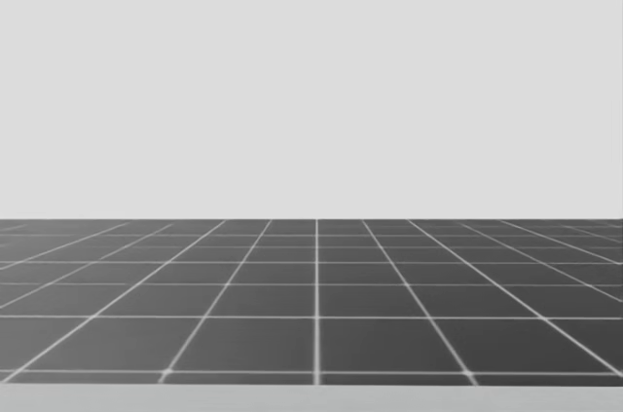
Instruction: Grasp the tuna can and hold it up.
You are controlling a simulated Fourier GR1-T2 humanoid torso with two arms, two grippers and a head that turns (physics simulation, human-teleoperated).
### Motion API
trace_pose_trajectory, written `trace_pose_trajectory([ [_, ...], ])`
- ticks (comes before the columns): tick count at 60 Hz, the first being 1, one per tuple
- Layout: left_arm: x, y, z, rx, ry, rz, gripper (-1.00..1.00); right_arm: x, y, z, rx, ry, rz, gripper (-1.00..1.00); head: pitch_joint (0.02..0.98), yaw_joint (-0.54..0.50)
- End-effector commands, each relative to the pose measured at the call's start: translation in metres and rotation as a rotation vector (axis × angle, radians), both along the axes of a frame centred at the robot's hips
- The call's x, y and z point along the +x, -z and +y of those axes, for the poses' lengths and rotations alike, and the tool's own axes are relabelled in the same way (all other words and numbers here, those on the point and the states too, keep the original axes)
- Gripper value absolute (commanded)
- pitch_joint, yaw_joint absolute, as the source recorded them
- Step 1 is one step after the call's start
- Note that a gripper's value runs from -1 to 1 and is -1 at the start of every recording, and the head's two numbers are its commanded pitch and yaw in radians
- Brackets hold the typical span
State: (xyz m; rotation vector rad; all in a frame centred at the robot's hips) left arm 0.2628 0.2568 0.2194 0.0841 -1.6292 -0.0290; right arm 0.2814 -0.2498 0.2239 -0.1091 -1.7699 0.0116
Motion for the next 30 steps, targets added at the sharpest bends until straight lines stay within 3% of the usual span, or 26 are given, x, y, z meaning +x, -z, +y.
trace_pose_trajectory([
  [1,-0.0003,-0.0003,0.0003,0.0,-0.001,-0.001,-1.0,-0.0011,-0.0001,0.0007,-0.001,0.043,-0.024,-1.0,0.056,0.01],
  [10,-0.0008,-0.0006,0.0005,-0.001,-0.002,-0.002,-1.0,0.0011,-0.003,-0.0028,0.031,0.001,0.012,-1.0,0.095,0.01],
  [30,-0.0008,0.0005,0.0003,0.014,-0.003,-0.002,-1.0,0.0034,-0.0002,-0.0029,0.012,-0.007,0.027,-1.0,0.412,-0.01],
])
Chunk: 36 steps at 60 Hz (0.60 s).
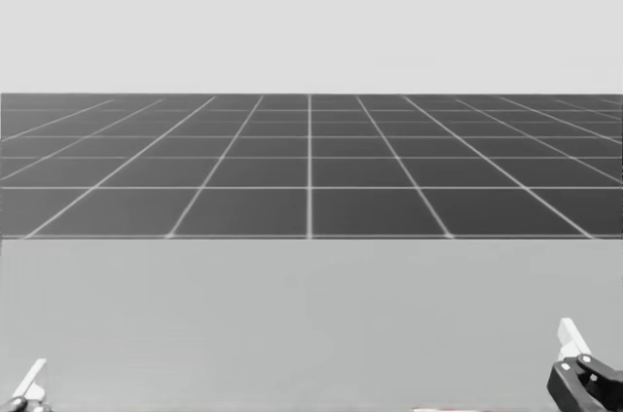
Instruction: Grasp the tuna can and hold it up.
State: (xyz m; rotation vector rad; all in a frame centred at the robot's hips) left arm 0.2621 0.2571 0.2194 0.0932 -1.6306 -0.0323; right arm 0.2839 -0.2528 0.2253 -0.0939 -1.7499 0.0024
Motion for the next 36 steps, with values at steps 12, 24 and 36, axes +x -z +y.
trace_pose_trajectory([
  [12,0.0006,0.001,-0.001,0.005,0.016,0.0,-1.0,0.0015,0.0011,-0.0008,-0.02,0.008,0.011,-1.0,0.593,-0.01],
  [24,0.0,0.0007,-0.0018,0.006,0.021,-0.002,-1.0,0.0015,0.0009,-0.0012,-0.033,0.019,0.013,-1.0,0.73,-0.01],
  [36,-0.0005,0.0,-0.0033,0.004,0.028,-0.003,-1.0,0.0019,0.0012,-0.0017,-0.05,0.029,0.011,-1.0,0.82,0.02],
])
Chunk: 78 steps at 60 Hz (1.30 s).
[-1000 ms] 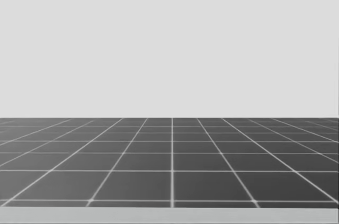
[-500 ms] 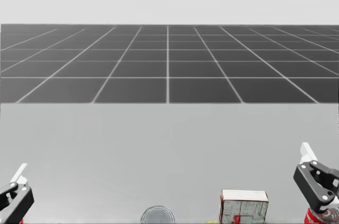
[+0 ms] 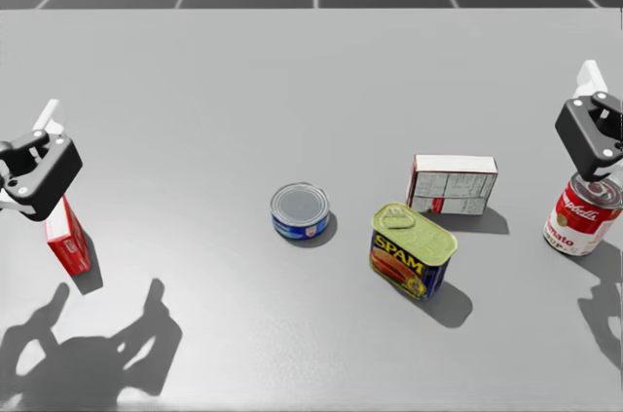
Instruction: Grasp the tuna can and hold it up.
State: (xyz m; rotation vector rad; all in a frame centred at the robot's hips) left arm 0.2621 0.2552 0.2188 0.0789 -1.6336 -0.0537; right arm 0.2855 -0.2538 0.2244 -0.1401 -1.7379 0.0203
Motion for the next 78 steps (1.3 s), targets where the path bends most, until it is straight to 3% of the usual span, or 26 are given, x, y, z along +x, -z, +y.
trace_pose_trajectory([
  [1,0.0,-0.001,-0.001,-0.001,0.006,-0.001,-1.0,0.0,0.0,-0.001,-0.013,0.007,-0.001,-1.0,0.824,0.02],
  [22,-0.006,-0.003,-0.011,-0.025,0.058,0.0,-1.0,0.001,0.001,-0.001,-0.025,0.016,0.0,-1.0,0.845,0.03],
  [28,-0.012,-0.009,-0.019,-0.061,0.111,0.015,-1.0,0.001,0.001,-0.001,-0.019,0.019,0.001,-1.0,0.835,0.03],
  [37,-0.025,-0.012,-0.031,-0.031,0.153,0.028,-1.0,0.001,0.001,-0.002,-0.017,0.024,-0.002,-1.0,0.823,0.02],
  [49,-0.04,-0.01,-0.051,-0.039,0.304,0.145,-1.0,0.002,0.0,-0.004,-0.014,0.028,-0.005,-1.0,0.816,0.02],
  [57,-0.044,-0.003,-0.066,-0.068,0.396,0.24,-1.0,0.002,0.0,-0.004,-0.018,0.028,-0.006,-1.0,0.819,0.02],
  [78,-0.028,0.033,-0.103,0.025,0.477,0.383,-1.0,0.003,0.0,-0.005,-0.031,0.032,-0.014,-1.0,0.819,0.03],
])
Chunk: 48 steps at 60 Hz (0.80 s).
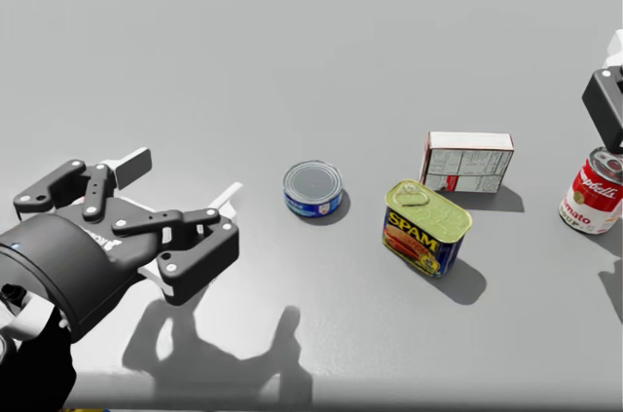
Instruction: Grasp the tuna can and hold it up.
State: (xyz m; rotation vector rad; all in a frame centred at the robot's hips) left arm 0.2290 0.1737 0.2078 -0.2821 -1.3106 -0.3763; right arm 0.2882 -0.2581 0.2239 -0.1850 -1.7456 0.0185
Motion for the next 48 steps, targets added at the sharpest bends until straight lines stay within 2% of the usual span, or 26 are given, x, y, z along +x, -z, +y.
trace_pose_trajectory([
  [1,0.006,0.024,-0.023,0.042,0.048,0.061,-1.0,0.0,0.0,0.0,-0.006,0.002,-0.004,-1.0,0.819,0.03],
  [7,0.012,0.032,-0.034,0.061,0.067,0.072,-1.0,0.0,0.0,0.0,-0.008,0.004,-0.006,-1.0,0.822,0.03],
  [16,0.022,0.039,-0.049,0.054,0.095,0.094,-1.0,0.0,0.0,0.0,-0.011,0.006,-0.007,-1.0,0.824,0.03],
  [23,0.031,0.044,-0.06,0.065,0.105,0.1,-1.0,0.0,0.0,-0.001,-0.013,0.009,-0.009,-1.0,0.826,0.03],
  [30,0.04,0.048,-0.068,0.046,0.109,0.116,-1.0,-0.001,-0.001,-0.001,-0.014,0.011,-0.012,-1.0,0.826,0.03],
  [48,0.067,0.059,-0.08,0.04,0.093,0.129,-1.0,-0.001,-0.002,-0.004,-0.024,0.038,-0.031,-1.0,0.825,0.03],
])
